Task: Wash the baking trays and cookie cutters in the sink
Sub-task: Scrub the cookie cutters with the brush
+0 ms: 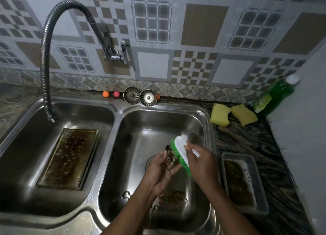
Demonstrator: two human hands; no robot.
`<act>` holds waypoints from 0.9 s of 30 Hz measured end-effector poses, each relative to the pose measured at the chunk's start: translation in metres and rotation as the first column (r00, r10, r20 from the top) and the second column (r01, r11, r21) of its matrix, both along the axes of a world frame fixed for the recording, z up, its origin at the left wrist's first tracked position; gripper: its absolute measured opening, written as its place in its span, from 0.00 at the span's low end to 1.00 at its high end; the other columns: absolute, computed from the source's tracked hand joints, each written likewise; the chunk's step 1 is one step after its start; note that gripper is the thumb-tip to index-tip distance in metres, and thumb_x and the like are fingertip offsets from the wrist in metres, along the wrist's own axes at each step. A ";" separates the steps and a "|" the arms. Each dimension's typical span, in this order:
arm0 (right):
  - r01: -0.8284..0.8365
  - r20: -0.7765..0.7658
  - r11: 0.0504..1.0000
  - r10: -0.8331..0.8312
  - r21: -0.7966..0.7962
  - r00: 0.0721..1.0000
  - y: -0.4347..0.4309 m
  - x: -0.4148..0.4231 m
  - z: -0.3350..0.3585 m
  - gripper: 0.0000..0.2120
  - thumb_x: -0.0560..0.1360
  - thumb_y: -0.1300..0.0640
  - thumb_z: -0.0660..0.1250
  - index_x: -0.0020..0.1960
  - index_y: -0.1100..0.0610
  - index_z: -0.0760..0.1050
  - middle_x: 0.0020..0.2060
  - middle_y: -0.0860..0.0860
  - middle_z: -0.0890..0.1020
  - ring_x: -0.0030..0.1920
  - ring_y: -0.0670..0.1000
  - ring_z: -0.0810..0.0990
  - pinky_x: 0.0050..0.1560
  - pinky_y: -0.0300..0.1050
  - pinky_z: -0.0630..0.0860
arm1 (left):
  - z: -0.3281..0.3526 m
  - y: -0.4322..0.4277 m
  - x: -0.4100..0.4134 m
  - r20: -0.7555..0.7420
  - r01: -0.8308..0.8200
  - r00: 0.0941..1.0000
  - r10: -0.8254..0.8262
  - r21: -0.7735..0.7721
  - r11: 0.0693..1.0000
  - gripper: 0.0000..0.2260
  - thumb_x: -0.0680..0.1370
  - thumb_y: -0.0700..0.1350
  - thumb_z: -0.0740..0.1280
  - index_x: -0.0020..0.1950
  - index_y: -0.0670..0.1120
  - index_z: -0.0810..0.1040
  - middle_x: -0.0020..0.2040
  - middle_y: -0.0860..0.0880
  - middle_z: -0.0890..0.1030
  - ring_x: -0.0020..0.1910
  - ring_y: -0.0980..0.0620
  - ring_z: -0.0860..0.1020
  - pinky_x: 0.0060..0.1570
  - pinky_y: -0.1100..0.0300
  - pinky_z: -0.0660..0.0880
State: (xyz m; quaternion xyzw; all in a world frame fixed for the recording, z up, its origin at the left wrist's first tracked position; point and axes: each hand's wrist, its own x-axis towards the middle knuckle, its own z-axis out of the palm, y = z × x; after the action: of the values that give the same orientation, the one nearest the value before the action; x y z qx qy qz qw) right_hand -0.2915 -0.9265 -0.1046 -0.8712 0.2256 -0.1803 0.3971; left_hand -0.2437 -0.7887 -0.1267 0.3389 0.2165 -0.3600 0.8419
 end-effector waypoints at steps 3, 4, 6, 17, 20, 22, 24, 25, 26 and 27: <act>-0.188 0.008 0.965 0.193 -0.186 0.981 -0.003 -0.002 0.006 0.12 0.76 0.50 0.71 0.58 0.50 0.83 0.48 0.48 0.86 0.43 0.47 0.84 0.41 0.39 0.78 | -0.003 0.006 0.007 0.010 0.013 1.000 -0.013 0.028 1.000 0.16 0.82 0.44 0.62 0.66 0.36 0.76 0.63 0.34 0.79 0.62 0.37 0.78 0.62 0.40 0.76; -0.242 -0.009 0.948 0.245 -0.207 0.969 -0.004 -0.004 0.008 0.13 0.75 0.49 0.70 0.58 0.49 0.83 0.48 0.47 0.86 0.43 0.47 0.84 0.41 0.39 0.79 | -0.003 0.008 0.007 0.016 0.019 1.000 -0.019 0.039 0.999 0.16 0.82 0.43 0.62 0.65 0.36 0.77 0.63 0.34 0.79 0.61 0.37 0.78 0.62 0.40 0.75; -0.297 -0.039 0.918 0.298 -0.263 0.954 -0.007 -0.006 0.008 0.13 0.75 0.49 0.70 0.58 0.49 0.83 0.49 0.47 0.86 0.44 0.47 0.84 0.42 0.40 0.79 | -0.003 0.012 0.005 0.054 0.040 0.998 -0.044 0.071 0.997 0.15 0.81 0.42 0.63 0.65 0.36 0.77 0.63 0.34 0.79 0.60 0.38 0.79 0.60 0.43 0.78; 0.187 0.023 0.962 -0.195 0.201 0.980 0.003 0.001 0.001 0.13 0.78 0.51 0.68 0.60 0.54 0.81 0.53 0.47 0.84 0.52 0.43 0.81 0.51 0.36 0.78 | 0.004 0.003 0.001 0.084 0.051 0.994 -0.065 0.158 0.986 0.12 0.79 0.40 0.67 0.61 0.44 0.83 0.51 0.43 0.85 0.50 0.44 0.81 0.54 0.51 0.77; 0.078 0.038 0.950 -0.094 0.302 0.995 -0.010 0.009 0.016 0.12 0.77 0.50 0.69 0.60 0.51 0.82 0.51 0.40 0.82 0.50 0.34 0.77 0.44 0.22 0.70 | 0.000 0.007 0.001 0.125 0.102 0.982 -0.143 0.290 0.952 0.17 0.78 0.35 0.65 0.66 0.45 0.79 0.48 0.43 0.85 0.49 0.43 0.80 0.54 0.48 0.76; 0.009 -0.001 0.954 -0.009 0.298 1.000 -0.014 0.011 0.016 0.12 0.77 0.50 0.70 0.59 0.49 0.82 0.51 0.39 0.82 0.52 0.35 0.78 0.46 0.25 0.71 | -0.002 0.012 -0.001 0.184 0.171 0.949 -0.255 0.377 0.910 0.24 0.76 0.33 0.68 0.72 0.45 0.73 0.49 0.43 0.85 0.48 0.44 0.81 0.54 0.46 0.79; -0.034 -0.030 0.950 0.046 0.311 0.999 -0.018 0.012 0.015 0.11 0.76 0.51 0.70 0.57 0.48 0.83 0.51 0.39 0.83 0.52 0.38 0.79 0.50 0.33 0.73 | -0.005 0.017 0.000 0.299 0.224 0.861 -0.412 0.504 0.834 0.38 0.71 0.32 0.75 0.77 0.46 0.64 0.48 0.46 0.84 0.47 0.47 0.83 0.53 0.48 0.81; -0.054 -0.038 0.944 0.070 0.325 0.997 -0.020 0.011 0.014 0.10 0.76 0.53 0.71 0.56 0.48 0.83 0.50 0.39 0.84 0.51 0.38 0.80 0.51 0.35 0.74 | -0.005 0.019 0.002 0.346 0.240 0.812 -0.471 0.537 0.808 0.45 0.68 0.32 0.78 0.79 0.47 0.60 0.49 0.45 0.83 0.46 0.48 0.83 0.52 0.50 0.82; -0.076 -0.044 0.935 0.097 0.346 0.994 -0.024 0.009 0.015 0.08 0.76 0.54 0.71 0.55 0.47 0.83 0.49 0.38 0.84 0.50 0.37 0.81 0.51 0.35 0.74 | -0.003 0.021 0.005 0.370 0.247 0.783 -0.500 0.553 0.796 0.50 0.65 0.32 0.80 0.80 0.50 0.57 0.52 0.44 0.82 0.45 0.48 0.83 0.51 0.50 0.82; -0.094 -0.042 0.921 0.119 0.378 0.992 -0.027 0.006 0.015 0.08 0.76 0.56 0.71 0.53 0.47 0.83 0.47 0.37 0.84 0.49 0.35 0.81 0.49 0.33 0.74 | -0.001 0.022 0.007 0.382 0.231 0.784 -0.489 0.552 0.801 0.53 0.64 0.32 0.80 0.80 0.52 0.55 0.54 0.43 0.81 0.45 0.48 0.83 0.49 0.50 0.82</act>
State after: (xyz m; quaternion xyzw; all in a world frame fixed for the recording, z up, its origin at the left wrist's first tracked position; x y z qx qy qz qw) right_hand -0.2854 -0.9532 -0.0894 -0.7955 0.2206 -0.0842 0.5580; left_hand -0.2367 -0.7668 -0.1276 0.6532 -0.0020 -0.3521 0.6703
